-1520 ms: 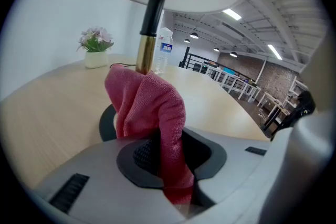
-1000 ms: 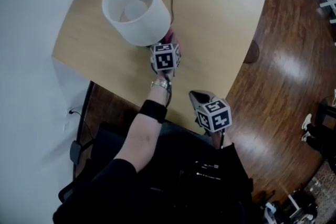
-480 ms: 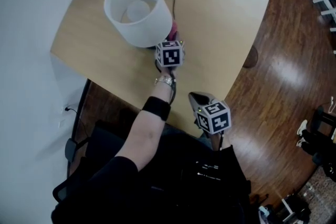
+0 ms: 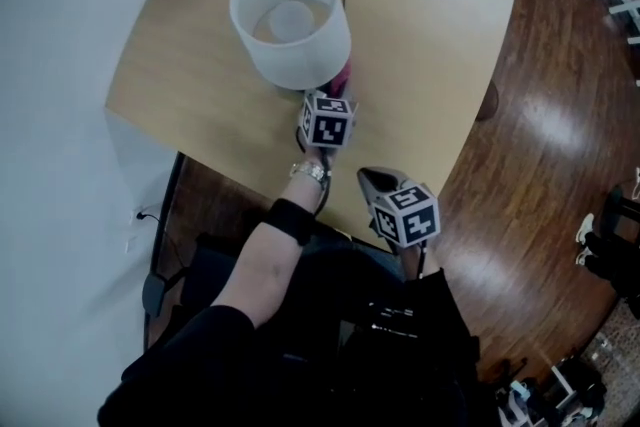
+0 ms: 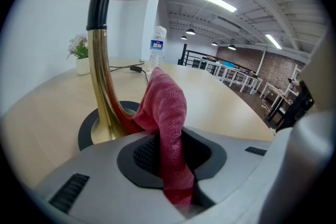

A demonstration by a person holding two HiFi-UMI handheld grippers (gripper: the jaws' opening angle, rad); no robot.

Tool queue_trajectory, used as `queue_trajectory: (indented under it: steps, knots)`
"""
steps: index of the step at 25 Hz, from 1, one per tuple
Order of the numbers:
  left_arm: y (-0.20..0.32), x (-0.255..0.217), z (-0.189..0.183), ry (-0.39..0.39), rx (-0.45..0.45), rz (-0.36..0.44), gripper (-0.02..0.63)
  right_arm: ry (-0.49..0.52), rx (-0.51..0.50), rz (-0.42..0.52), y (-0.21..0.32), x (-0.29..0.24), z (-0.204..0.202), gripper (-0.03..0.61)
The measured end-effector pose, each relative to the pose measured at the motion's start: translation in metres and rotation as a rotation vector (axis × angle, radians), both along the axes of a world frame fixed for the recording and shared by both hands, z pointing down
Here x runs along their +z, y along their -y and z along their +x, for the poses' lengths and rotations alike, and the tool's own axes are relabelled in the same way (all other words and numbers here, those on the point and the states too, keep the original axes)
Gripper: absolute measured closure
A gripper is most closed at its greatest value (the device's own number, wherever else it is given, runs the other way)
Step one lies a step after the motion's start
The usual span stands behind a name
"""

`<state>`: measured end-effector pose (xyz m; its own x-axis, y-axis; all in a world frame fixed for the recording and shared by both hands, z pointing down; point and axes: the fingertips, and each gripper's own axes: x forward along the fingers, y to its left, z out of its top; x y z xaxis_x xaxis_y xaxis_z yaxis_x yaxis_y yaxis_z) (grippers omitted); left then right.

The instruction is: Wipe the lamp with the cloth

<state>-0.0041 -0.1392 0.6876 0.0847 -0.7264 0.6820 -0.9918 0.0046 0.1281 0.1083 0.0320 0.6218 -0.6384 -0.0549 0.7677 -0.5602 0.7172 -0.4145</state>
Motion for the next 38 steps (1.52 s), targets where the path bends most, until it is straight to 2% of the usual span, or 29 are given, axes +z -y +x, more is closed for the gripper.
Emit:
queue_trajectory:
  steps: [4, 11, 15, 19, 24, 29, 33, 38]
  knots:
    - [-0.018, -0.003, -0.01, -0.005, 0.087, -0.007, 0.518, 0.006, 0.058, 0.012, -0.006, -0.002, -0.025, 0.574]
    - [-0.034, -0.009, -0.052, 0.011, 0.224, -0.023, 0.52, 0.027, 0.197, 0.019, -0.009, -0.007, -0.076, 0.574]
    - [-0.036, -0.009, -0.068, 0.019, 0.284, -0.018, 0.52, 0.027, 0.219, 0.03, -0.014, -0.012, -0.097, 0.574]
    - [-0.042, -0.007, -0.083, 0.047, 0.29, -0.036, 0.52, 0.034, 0.221, 0.039, -0.014, -0.016, -0.1, 0.574]
    - [-0.042, -0.003, -0.098, 0.092, 0.275, -0.07, 0.52, 0.092, 0.231, 0.056, -0.003, -0.022, -0.098, 0.574]
    - [-0.038, -0.004, -0.107, 0.157, 0.329, -0.089, 0.52, 0.136, 0.249, 0.039, -0.006, -0.024, -0.106, 0.574]
    - [-0.036, -0.008, -0.117, 0.141, 0.375, -0.081, 0.52, 0.113, 0.3, 0.041, -0.004, -0.023, -0.114, 0.574]
    - [-0.033, -0.009, -0.121, 0.097, 0.524, -0.063, 0.52, 0.064, 0.43, 0.038, 0.003, -0.024, -0.137, 0.574]
